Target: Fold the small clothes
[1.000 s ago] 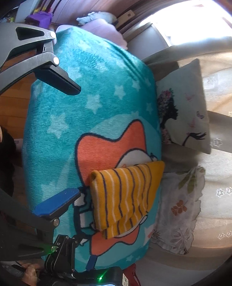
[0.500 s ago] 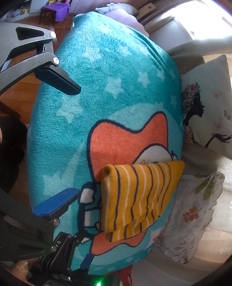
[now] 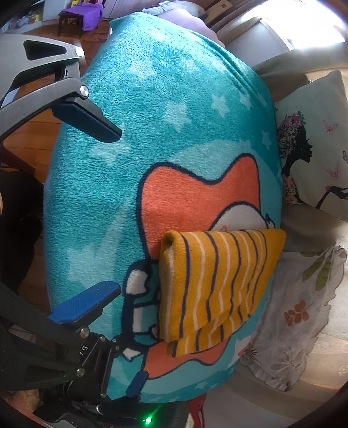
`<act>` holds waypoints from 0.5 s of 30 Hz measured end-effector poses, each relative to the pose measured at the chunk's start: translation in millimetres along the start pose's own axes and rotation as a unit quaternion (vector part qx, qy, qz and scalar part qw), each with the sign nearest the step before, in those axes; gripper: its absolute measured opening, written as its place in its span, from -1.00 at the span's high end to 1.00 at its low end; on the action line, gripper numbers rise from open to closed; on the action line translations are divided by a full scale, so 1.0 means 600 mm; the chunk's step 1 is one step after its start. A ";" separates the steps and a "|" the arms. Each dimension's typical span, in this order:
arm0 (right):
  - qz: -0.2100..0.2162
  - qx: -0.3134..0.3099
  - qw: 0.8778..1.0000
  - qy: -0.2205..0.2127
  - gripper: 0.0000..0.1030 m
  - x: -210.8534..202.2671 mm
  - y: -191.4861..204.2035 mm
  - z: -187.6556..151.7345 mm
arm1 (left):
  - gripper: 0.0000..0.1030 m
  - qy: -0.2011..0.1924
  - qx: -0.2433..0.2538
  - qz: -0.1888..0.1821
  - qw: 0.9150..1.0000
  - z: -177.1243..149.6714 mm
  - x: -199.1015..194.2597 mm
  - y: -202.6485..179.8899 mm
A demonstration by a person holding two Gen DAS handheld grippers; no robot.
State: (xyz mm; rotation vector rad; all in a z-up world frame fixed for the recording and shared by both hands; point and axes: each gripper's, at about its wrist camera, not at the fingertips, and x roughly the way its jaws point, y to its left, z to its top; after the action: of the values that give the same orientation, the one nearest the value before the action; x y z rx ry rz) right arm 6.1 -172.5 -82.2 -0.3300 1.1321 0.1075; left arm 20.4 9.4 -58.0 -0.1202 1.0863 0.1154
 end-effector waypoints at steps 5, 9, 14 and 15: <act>-0.001 -0.008 1.000 0.002 -0.64 0.011 0.003 -0.001 | -1.00 0.008 -0.004 0.004 1.000 -0.008 0.007 0.001; 0.014 0.000 1.000 0.014 -0.64 0.018 0.001 0.000 | -1.00 0.017 -0.005 -0.005 1.000 -0.007 0.015 0.001; 0.001 -0.021 1.000 -0.004 -0.64 0.009 0.013 0.004 | -1.00 0.013 -0.004 -0.014 1.000 -0.003 0.026 -0.007; 0.001 -0.023 1.000 -0.002 -0.64 0.011 0.015 0.005 | -1.00 0.014 -0.003 -0.017 1.000 -0.002 0.029 -0.008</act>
State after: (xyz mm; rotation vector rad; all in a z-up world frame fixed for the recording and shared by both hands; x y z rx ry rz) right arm 9.3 -163.9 -89.1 -0.3691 1.1264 0.1365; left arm 28.1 5.3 -73.8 -0.1463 1.1119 0.0877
